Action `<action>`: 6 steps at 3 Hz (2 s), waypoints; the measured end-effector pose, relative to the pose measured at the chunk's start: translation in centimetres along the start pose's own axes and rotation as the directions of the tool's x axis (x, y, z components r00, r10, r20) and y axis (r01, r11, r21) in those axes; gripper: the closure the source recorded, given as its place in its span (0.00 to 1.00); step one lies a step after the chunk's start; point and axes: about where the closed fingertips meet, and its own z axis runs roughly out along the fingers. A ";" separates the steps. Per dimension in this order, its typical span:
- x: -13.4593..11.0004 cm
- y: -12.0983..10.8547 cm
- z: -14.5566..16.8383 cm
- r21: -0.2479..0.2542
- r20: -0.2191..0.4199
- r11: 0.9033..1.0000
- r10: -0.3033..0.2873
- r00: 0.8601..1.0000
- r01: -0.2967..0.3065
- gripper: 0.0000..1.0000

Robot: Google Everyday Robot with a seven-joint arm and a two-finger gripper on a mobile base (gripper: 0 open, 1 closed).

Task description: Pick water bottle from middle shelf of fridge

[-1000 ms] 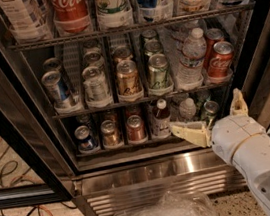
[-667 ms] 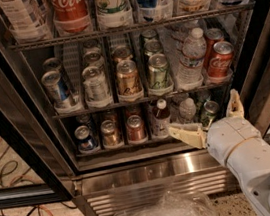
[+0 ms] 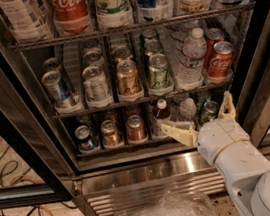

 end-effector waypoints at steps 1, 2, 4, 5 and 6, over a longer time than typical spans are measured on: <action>0.0 -0.4 0.9 0.004 0.014 1.000 0.000 1.000 0.000 0.00; 0.2 -0.9 2.1 0.027 0.033 1.000 0.008 0.999 -0.009 0.00; 0.2 -1.5 3.9 0.051 0.081 0.998 0.032 0.996 -0.036 0.00; -0.4 -1.9 4.5 0.064 0.106 0.997 0.036 0.994 -0.043 0.00; -0.6 -2.0 5.0 0.073 0.116 0.996 0.035 0.993 -0.044 0.00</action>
Offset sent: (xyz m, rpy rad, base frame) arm 0.0375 -0.0127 -0.0054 0.0293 -0.0572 -0.0613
